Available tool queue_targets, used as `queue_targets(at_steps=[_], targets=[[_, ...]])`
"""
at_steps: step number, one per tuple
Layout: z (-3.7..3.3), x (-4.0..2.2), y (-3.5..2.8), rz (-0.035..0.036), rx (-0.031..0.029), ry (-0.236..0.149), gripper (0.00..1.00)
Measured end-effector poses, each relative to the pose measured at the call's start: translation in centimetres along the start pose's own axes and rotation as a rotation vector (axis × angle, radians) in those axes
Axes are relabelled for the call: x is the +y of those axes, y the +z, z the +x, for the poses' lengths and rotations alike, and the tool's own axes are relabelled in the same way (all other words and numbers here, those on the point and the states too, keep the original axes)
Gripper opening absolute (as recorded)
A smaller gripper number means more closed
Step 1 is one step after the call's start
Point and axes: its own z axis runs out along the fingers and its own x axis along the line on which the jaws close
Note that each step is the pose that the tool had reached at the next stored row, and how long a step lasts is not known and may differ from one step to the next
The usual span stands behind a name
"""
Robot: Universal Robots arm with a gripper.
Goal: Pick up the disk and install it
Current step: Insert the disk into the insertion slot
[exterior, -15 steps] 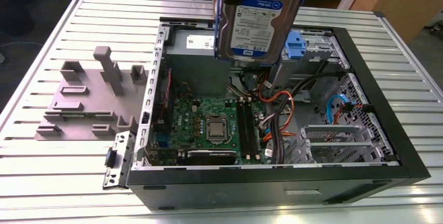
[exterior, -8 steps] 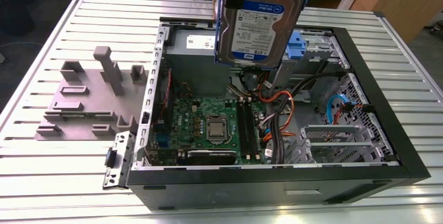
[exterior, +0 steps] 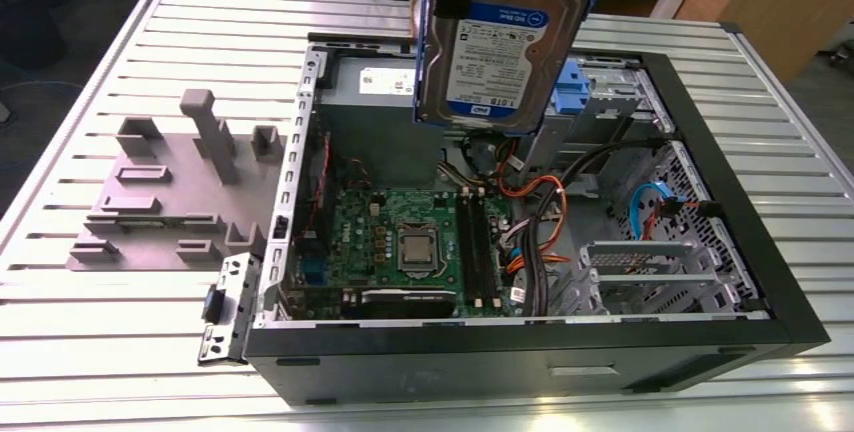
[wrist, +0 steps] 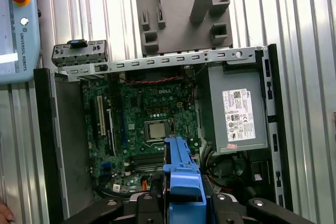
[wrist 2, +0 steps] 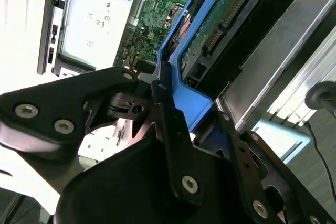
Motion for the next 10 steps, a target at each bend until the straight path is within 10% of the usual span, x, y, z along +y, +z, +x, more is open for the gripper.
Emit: queue_targets(at_steps=[10], targets=[[0.29, -0.09, 0.02, 0.0002, 0.0011, 0.000, 0.37]])
